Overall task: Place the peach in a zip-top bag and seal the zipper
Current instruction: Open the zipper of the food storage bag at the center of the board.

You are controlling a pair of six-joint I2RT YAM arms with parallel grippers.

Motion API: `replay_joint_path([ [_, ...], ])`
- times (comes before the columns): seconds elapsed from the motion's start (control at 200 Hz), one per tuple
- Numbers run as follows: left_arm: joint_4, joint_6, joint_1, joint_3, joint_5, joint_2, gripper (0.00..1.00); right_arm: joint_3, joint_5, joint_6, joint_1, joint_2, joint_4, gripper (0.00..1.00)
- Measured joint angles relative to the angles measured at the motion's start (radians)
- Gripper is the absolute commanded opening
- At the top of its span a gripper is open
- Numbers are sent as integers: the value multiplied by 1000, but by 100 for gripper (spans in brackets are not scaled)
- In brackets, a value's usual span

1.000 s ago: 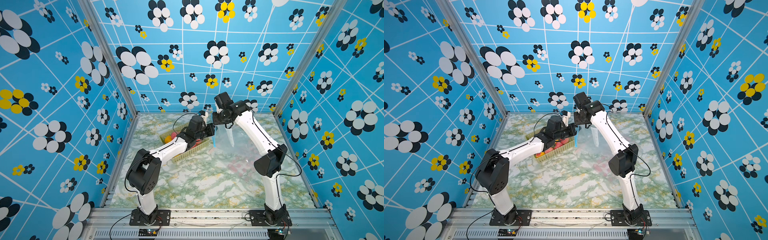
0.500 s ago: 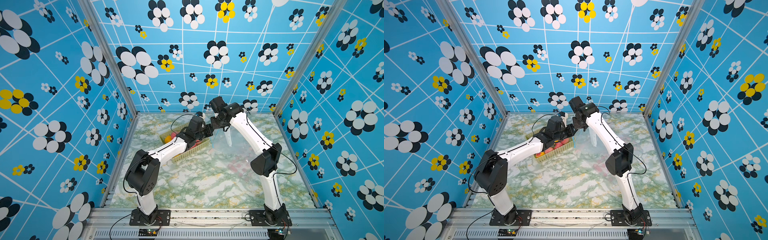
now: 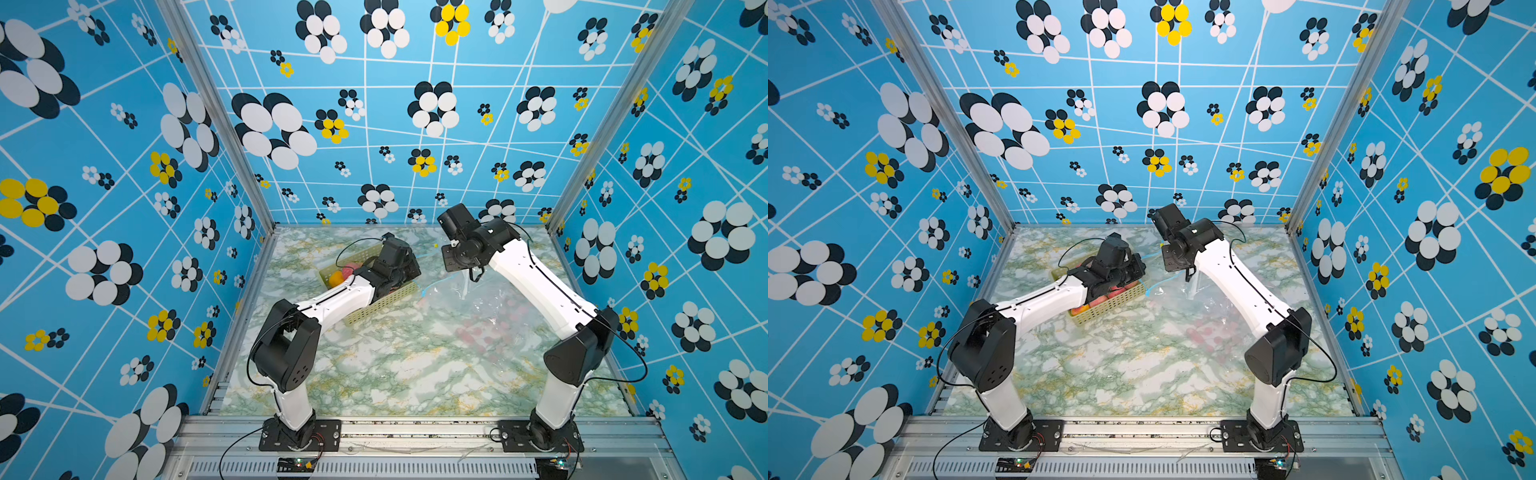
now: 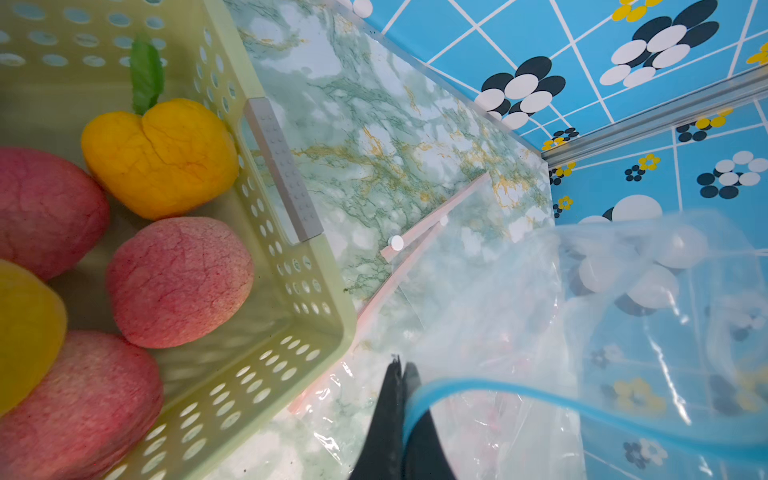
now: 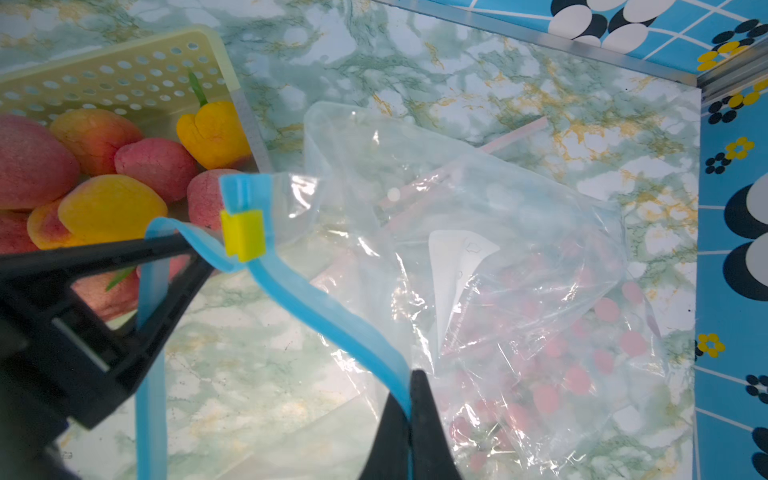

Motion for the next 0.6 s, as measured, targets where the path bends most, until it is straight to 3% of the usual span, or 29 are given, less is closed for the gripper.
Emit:
replay_joint_path([
  [0.25,51,12,-46,-2,26,24,26,-182,-32,0,0,-117,55,0],
  [0.44,175,39,-63,-60,78,21,57,-194,-51,0,0,-109,97,0],
  [0.6,207,47,-63,-151,104,7,69,-194,-66,0,0,-96,140,0],
])
